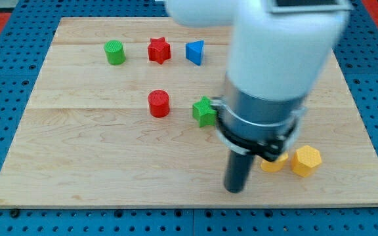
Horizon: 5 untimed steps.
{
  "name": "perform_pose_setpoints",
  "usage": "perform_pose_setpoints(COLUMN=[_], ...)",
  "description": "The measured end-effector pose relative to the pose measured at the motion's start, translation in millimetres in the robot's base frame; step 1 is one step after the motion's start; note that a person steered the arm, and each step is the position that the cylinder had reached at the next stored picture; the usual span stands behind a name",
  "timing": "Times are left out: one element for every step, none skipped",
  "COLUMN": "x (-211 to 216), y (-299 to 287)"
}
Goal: Move green star near yellow blocks
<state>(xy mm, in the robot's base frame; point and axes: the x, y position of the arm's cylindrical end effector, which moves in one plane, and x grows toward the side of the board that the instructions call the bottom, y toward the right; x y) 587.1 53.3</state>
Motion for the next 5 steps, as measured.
perform_pose_setpoints(x=[-28.3,-42.0,-81.3,-85.7,-112.9], y=[-21.4,-90.0,-90.5,-80.1,-75.9])
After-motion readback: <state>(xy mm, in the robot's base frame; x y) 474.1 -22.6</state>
